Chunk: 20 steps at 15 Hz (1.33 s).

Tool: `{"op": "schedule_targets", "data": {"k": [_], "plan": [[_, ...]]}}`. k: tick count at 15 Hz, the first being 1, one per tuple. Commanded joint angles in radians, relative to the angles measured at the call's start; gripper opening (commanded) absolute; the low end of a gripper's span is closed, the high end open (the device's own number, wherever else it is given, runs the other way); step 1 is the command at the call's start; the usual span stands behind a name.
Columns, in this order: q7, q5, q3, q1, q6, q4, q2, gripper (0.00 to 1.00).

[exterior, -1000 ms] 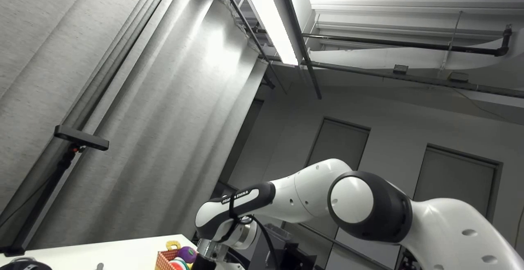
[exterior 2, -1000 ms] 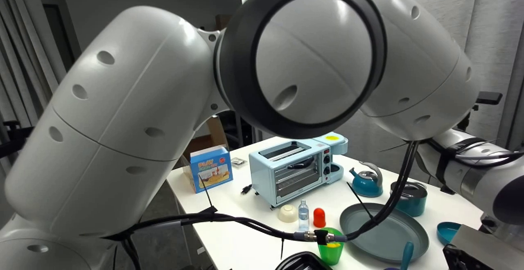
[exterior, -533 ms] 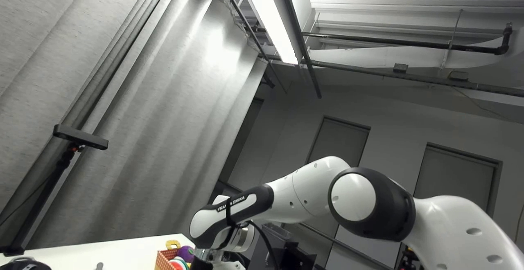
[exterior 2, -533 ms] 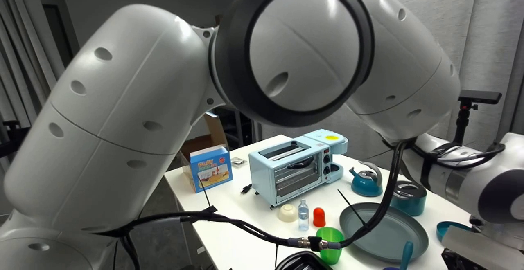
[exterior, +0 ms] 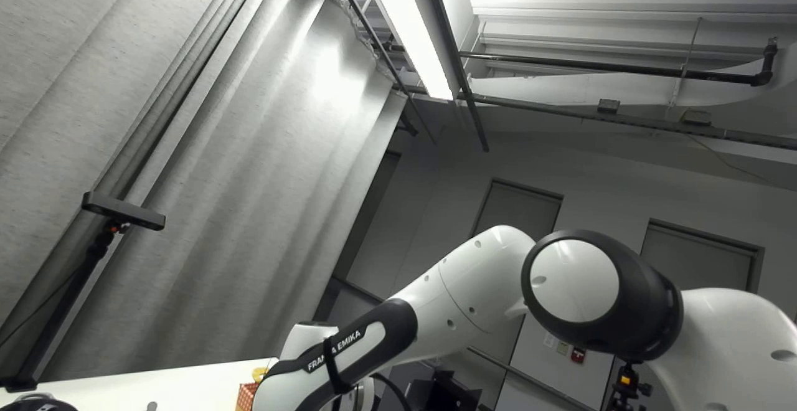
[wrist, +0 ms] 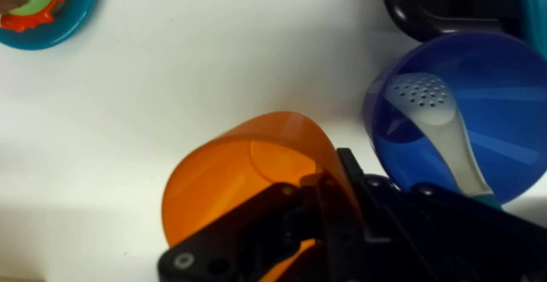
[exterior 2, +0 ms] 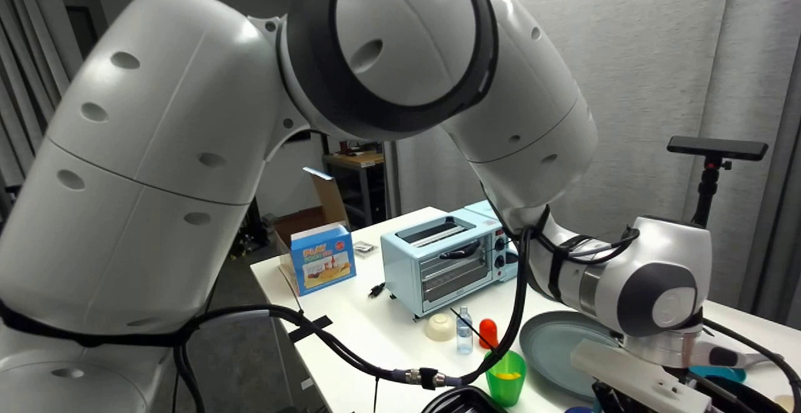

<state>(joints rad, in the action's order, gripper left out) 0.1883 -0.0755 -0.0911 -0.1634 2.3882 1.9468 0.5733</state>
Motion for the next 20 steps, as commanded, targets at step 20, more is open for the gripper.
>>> {"op": "schedule_targets", "data": {"k": [20], "plan": [[-0.153, -0.052, -0.081, 0.01, 0.109, 0.11, -0.069, 0.01]]}}
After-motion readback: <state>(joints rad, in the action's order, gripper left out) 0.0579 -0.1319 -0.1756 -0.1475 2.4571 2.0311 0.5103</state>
